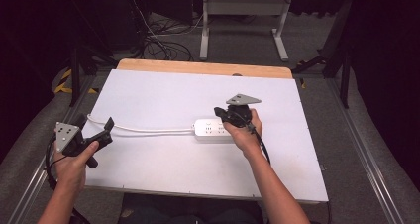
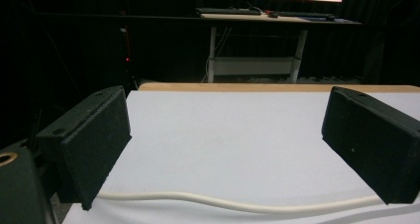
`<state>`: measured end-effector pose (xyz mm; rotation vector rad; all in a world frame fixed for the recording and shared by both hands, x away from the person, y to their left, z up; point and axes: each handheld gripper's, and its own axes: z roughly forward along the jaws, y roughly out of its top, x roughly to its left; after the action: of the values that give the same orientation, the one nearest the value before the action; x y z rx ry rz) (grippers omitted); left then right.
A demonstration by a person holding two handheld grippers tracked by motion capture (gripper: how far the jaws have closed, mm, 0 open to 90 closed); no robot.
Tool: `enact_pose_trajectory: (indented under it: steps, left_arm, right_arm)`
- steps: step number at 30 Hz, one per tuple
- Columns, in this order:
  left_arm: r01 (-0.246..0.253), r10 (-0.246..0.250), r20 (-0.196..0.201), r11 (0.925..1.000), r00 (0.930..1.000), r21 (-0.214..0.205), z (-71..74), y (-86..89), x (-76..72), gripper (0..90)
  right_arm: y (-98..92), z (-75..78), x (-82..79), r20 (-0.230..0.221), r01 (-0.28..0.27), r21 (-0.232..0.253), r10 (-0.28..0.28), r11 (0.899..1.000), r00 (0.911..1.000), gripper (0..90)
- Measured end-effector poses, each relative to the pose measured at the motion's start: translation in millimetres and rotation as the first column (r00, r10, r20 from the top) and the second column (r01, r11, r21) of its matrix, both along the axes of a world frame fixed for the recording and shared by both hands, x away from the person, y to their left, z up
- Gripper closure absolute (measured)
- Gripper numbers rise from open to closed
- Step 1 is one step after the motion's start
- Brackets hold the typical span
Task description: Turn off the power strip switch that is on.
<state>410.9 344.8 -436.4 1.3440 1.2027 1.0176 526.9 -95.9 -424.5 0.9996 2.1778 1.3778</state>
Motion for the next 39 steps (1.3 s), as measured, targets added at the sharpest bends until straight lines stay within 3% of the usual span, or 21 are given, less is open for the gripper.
enact_pose_trajectory:
  steps: [5,7,8,10,14,19,21,29,33,35,37,39]
  left_arm:
    - [0.014,-0.014,0.004,0.9999,0.9999,-0.001,0.8,-3.4,2.8,5.4]
    - [0.023,-0.023,0.006,0.9997,0.9997,-0.001,1.1,-6.2,5.1,5.4]
    - [0.030,-0.030,0.007,0.9996,0.9995,-0.001,1.4,-7.5,6.2,5.4]
    - [0.039,-0.039,0.006,0.9992,0.9992,0.002,1.6,-10.4,9.1,5.4]
    - [0.059,-0.059,0.007,0.9983,0.9982,0.003,2.0,-16.5,15.8,5.5]
    - [0.074,-0.074,0.006,0.9972,0.9972,0.010,2.0,-21.4,20.1,5.7]
    - [0.076,-0.076,0.006,0.9971,0.9971,0.007,2.0,-21.2,20.7,5.7]
    - [0.066,-0.066,0.008,0.9978,0.9978,0.005,2.2,-18.5,17.7,5.8]
    - [0.063,-0.063,0.007,0.9980,0.9980,0.011,1.8,-17.8,16.6,5.8]
    - [0.058,-0.058,0.009,0.9983,0.9983,0.008,1.8,-17.4,16.2,5.8]
    - [0.053,-0.053,0.009,0.9986,0.9985,0.004,2.0,-16.5,15.4,5.5]
    - [0.052,-0.052,0.008,0.9986,0.9986,0.006,1.9,-15.6,15.2,5.6]
  right_arm:
    - [-47.9,16.5,-30.8,0.081,0.049,0.100,-0.058,0.994,0.9950,90.0]
    - [-68.8,19.6,-44.5,0.117,0.079,0.136,-0.095,0.988,0.9886,90.0]
    - [-88.6,18.7,-58.9,0.133,0.110,0.156,-0.131,0.982,0.9824,90.0]
    - [-95.5,17.2,-64.1,0.137,0.118,0.165,-0.142,0.979,0.9804,90.0]
    - [-124.3,5.7,-85.0,0.145,0.175,0.202,-0.206,0.964,0.9677,90.0]
    - [-132.9,1.9,-90.8,0.202,0.213,0.255,-0.267,0.943,0.9422,90.0]
    - [-133.3,-0.9,-90.4,0.211,0.216,0.252,-0.272,0.943,0.9390,90.0]
    - [-141.4,-3.4,-88.9,0.226,0.249,0.300,-0.322,0.921,0.9193,90.0]
    - [-138.9,-3.6,-88.5,0.242,0.234,0.299,-0.310,0.925,0.9192,90.0]
    - [-134.9,-4.6,-87.6,0.258,0.218,0.291,-0.296,0.931,0.9195,79.8]
    - [-129.5,-5.6,-85.4,0.271,0.205,0.282,-0.283,0.937,0.9202,58.7]
    - [-125.1,-6.9,-82.5,0.278,0.216,0.298,-0.301,0.930,0.9122,39.1]
